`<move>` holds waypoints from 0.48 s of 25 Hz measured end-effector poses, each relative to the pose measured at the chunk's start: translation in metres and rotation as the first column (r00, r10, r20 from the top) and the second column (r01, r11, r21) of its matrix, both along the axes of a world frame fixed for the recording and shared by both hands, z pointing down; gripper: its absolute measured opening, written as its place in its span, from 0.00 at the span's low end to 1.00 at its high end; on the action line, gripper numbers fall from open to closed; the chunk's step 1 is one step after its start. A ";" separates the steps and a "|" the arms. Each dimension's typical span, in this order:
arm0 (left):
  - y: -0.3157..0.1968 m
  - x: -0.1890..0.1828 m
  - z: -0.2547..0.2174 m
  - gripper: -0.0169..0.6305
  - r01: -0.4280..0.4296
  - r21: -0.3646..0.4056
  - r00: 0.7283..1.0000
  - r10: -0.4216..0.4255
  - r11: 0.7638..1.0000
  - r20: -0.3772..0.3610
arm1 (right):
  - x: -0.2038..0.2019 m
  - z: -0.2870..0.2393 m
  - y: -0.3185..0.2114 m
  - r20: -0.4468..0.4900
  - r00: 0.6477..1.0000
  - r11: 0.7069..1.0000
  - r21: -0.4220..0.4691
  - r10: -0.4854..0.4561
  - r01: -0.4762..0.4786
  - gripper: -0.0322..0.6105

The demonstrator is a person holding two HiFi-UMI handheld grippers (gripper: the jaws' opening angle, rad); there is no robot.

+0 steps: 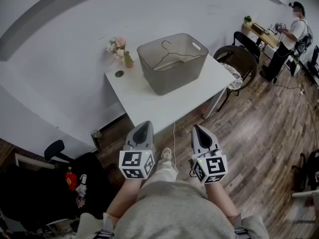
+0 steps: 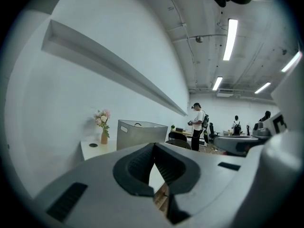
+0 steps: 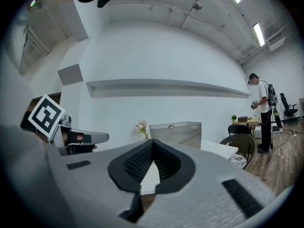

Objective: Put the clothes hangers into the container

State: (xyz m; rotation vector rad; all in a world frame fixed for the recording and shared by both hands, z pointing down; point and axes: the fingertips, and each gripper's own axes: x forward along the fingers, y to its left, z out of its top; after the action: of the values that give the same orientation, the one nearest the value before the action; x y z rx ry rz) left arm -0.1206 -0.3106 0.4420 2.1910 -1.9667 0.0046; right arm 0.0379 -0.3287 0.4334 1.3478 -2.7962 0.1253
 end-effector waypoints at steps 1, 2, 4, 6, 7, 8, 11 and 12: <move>0.000 0.000 0.000 0.04 0.002 0.002 1.000 -0.002 1.000 0.000 | 0.000 0.001 0.000 0.000 1.000 1.000 -0.003 -0.001 0.001 0.04; 0.000 0.000 0.000 0.04 0.003 0.003 1.000 -0.003 1.000 0.000 | 0.000 0.001 0.000 0.001 1.000 1.000 -0.005 -0.001 0.001 0.04; 0.001 0.000 -0.001 0.04 0.005 0.004 1.000 -0.005 1.000 0.000 | 0.000 0.002 0.000 0.002 1.000 1.000 -0.008 0.000 0.000 0.04; 0.000 -0.001 0.000 0.04 0.004 0.003 1.000 -0.004 1.000 0.004 | 0.000 0.002 0.000 -0.004 1.000 1.000 -0.005 0.006 -0.006 0.04; -0.001 -0.001 0.000 0.04 0.003 0.001 1.000 -0.003 1.000 0.007 | -0.001 0.002 -0.001 -0.011 1.000 1.000 -0.001 0.010 -0.010 0.04; -0.001 -0.001 0.001 0.04 0.002 -0.001 1.000 -0.002 1.000 0.010 | -0.001 0.002 -0.001 -0.017 1.000 1.000 0.002 0.013 -0.013 0.04; -0.002 -0.001 0.002 0.04 0.002 -0.005 1.000 -0.002 1.000 0.012 | -0.002 0.003 -0.001 -0.025 1.000 1.000 0.000 0.012 -0.012 0.04; -0.002 -0.001 0.002 0.04 0.002 -0.005 1.000 -0.002 1.000 0.011 | -0.002 0.004 -0.001 -0.026 1.000 1.000 -0.003 0.012 -0.012 0.04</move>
State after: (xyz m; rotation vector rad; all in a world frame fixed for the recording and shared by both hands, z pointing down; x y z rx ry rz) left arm -0.1216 -0.3127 0.4440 2.1901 -1.9728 0.0214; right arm 0.0357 -0.3301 0.4376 1.3552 -2.7658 0.1115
